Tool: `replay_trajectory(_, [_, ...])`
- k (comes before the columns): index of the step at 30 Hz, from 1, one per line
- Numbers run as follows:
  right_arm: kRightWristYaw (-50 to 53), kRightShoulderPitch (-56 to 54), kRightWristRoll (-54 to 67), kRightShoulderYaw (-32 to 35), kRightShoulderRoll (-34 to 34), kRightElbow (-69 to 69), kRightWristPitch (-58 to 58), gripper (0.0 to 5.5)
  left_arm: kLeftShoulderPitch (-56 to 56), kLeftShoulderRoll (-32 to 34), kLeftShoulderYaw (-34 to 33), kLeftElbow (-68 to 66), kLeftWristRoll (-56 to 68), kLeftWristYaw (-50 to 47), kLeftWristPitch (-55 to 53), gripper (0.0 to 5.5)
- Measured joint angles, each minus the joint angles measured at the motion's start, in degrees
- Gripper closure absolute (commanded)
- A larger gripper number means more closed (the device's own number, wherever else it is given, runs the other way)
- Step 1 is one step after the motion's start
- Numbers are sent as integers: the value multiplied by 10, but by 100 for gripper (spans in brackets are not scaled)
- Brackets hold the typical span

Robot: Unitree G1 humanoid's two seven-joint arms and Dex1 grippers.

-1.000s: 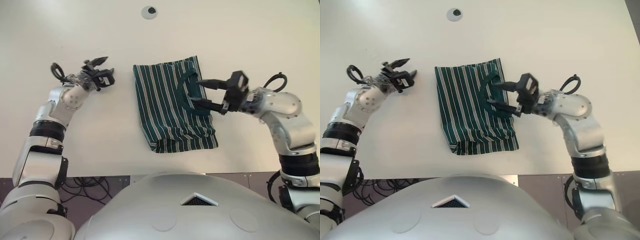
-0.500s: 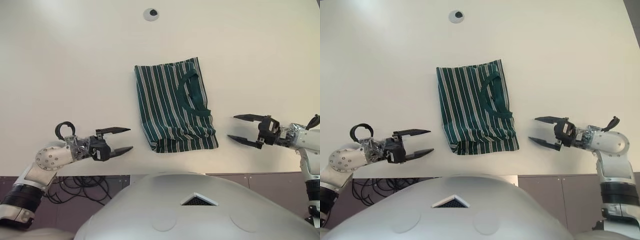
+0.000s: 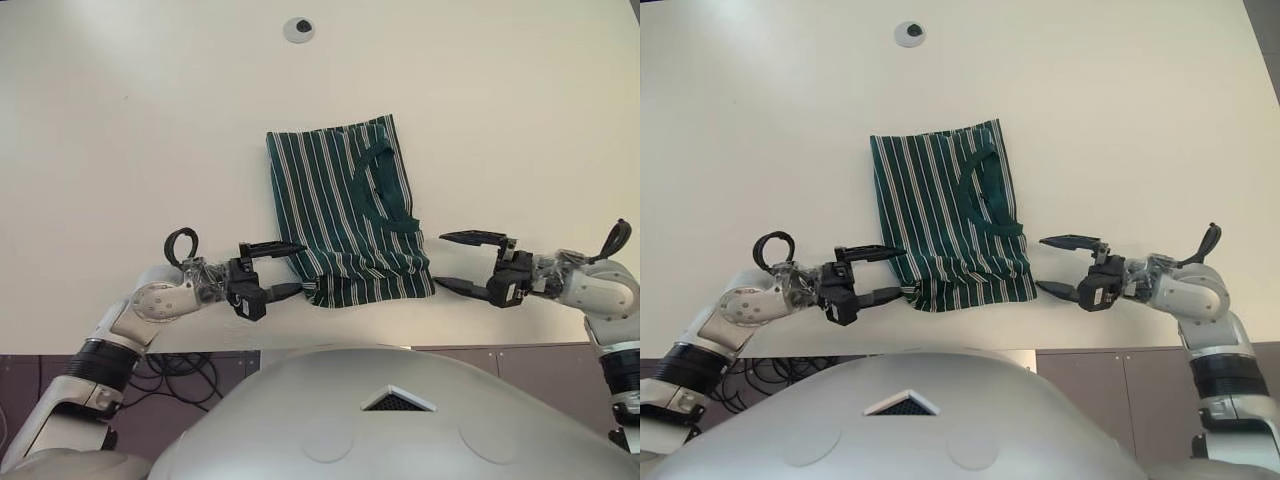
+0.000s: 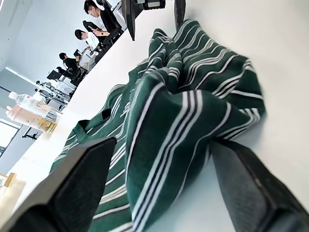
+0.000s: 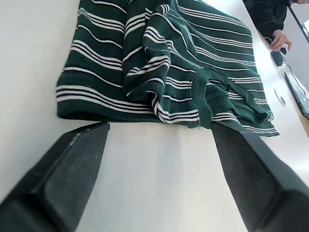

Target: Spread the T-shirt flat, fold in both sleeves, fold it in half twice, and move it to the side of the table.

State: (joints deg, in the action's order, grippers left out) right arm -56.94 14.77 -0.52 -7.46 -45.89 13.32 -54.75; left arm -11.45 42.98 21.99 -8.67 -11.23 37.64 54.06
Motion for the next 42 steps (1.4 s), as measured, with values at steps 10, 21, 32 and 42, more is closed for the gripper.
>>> replay_trajectory(10, [17, -62, -13, -93, 1, 26, -14, 368, 26, 10, 38, -22, 5, 8, 13, 384])
replay_trajectory(21, [27, -94, -22, -152, 1, 38, -14, 542, 32, 24, 38, -21, 30, 9, 13, 504])
replay_trajectory(32, [-132, -11, 272, -193, -78, -135, 311, 543, -26, 100, 89, 75, 247, 156, -144, 542])
replay_trajectory(42, [-232, 47, 483, -77, -136, -310, 577, 543, -112, 196, 10, 254, 553, 344, -436, 543])
